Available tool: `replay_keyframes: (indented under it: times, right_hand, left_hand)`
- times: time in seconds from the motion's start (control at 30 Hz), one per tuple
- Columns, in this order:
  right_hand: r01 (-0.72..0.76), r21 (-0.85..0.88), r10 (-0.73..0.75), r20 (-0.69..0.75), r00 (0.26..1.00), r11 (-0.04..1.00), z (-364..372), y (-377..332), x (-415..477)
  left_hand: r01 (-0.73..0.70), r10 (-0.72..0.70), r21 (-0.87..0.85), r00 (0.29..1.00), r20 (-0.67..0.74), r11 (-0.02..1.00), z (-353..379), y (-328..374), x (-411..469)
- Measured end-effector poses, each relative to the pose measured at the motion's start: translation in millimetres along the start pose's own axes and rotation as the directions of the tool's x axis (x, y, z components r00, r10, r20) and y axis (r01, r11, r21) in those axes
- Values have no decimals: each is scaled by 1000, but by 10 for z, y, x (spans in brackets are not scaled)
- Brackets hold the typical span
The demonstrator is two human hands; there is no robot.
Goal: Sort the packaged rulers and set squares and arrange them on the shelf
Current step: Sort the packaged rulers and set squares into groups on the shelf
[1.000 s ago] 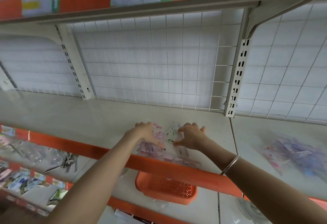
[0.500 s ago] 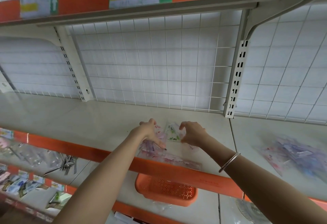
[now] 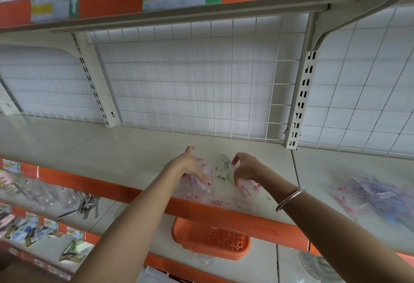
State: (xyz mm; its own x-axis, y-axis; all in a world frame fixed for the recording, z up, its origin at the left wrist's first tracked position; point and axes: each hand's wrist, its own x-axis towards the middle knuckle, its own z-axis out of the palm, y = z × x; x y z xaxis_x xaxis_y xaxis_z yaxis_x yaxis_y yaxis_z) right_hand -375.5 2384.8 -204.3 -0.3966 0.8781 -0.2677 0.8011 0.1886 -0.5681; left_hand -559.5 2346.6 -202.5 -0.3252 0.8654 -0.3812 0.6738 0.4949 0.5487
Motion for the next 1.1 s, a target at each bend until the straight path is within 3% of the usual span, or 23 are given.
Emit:
replay_keyframes:
  times: [0.27,0.37,0.5,0.9,1.1]
  right_hand:
    - [3,39,-2,-25,1000,999,-71,108,-23]
    - [8,62,-3,-73,997,998,-96,177,-52]
    - [15,116,-1,-117,993,993,-108,249,-75]
    - [50,237,-25,-106,994,970,-54,291,-68]
    - [29,259,6,-133,991,965,-61,334,-41]
  left_hand:
    - [-38,44,-259,999,18,965,-20,5,-18]
    - [-106,92,-363,994,-57,926,-23,-1,1]
    - [-112,105,-541,994,-43,834,28,67,39]
    - [-33,117,-589,988,104,807,420,317,102]
    - [-74,78,-548,997,-16,833,381,282,110]
